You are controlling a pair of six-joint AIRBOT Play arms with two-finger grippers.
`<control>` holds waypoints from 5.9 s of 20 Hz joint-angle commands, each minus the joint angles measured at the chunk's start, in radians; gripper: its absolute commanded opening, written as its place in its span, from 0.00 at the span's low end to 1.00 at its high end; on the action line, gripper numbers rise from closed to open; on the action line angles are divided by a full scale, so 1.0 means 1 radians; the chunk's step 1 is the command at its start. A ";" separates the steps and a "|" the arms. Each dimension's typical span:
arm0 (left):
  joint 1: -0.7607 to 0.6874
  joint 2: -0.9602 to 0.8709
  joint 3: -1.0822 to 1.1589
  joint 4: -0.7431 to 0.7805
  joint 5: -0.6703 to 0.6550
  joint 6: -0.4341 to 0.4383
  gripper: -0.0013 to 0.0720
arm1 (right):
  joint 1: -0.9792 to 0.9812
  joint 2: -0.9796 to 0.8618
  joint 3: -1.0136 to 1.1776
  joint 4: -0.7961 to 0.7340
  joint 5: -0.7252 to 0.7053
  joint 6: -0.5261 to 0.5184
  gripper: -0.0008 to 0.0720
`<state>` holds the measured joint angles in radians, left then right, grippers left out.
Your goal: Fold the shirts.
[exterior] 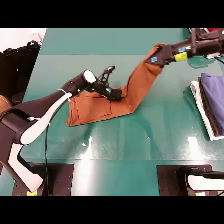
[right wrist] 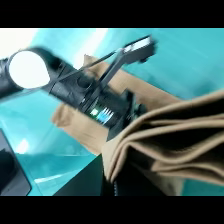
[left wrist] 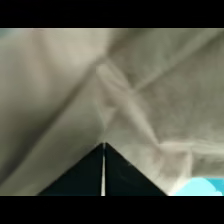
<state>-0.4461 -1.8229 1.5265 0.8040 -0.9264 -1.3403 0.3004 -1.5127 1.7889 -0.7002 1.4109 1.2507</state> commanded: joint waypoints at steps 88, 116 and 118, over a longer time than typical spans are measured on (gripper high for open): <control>0.139 0.578 -0.036 0.269 0.027 -0.074 0.05 | -1.064 0.283 -0.296 -0.265 -0.089 0.042 0.03; 0.139 0.578 -0.035 0.261 0.022 -0.074 0.05 | -0.307 0.449 -0.482 -0.262 -0.220 0.076 0.10; 0.139 0.578 -0.036 0.262 0.022 -0.074 0.05 | -0.222 0.449 -0.482 -0.281 -0.263 0.076 0.03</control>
<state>-0.3065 -1.2442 1.4906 1.0653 -0.9108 -1.4139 -0.0685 -1.0634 1.3056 -0.9386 1.2282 1.3262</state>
